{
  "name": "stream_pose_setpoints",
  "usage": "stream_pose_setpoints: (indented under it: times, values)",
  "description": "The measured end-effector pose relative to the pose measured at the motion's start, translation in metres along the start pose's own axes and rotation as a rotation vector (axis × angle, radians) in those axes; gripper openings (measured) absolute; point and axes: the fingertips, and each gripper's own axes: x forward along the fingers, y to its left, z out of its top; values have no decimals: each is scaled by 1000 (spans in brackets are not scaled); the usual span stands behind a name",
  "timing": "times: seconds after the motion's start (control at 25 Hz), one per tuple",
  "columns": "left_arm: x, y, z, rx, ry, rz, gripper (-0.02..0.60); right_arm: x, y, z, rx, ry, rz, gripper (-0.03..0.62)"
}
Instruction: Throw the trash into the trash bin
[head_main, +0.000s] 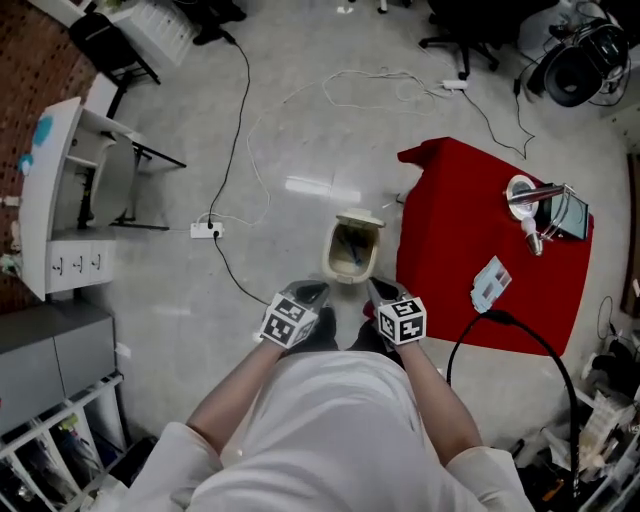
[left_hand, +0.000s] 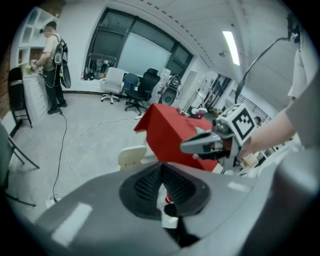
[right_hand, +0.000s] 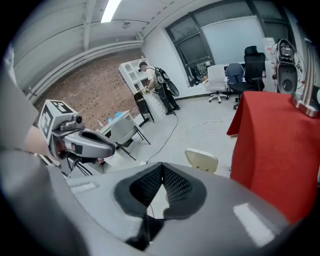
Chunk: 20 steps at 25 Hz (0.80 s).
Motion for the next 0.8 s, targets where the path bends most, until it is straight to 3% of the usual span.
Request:
stream_pose_setpoints:
  times: [0.24, 0.56, 0.8]
  values:
    - [-7, -17, 15, -31, -23, -24, 6, -24, 5, 0, -23, -4, -8, 2]
    - [-8, -41, 23, 25, -21, -26, 5, -50, 3, 1, -35, -16, -6, 2]
    - [6, -58, 36, 18, -28, -17, 6, -78, -22, 2, -14, -43, -45, 2]
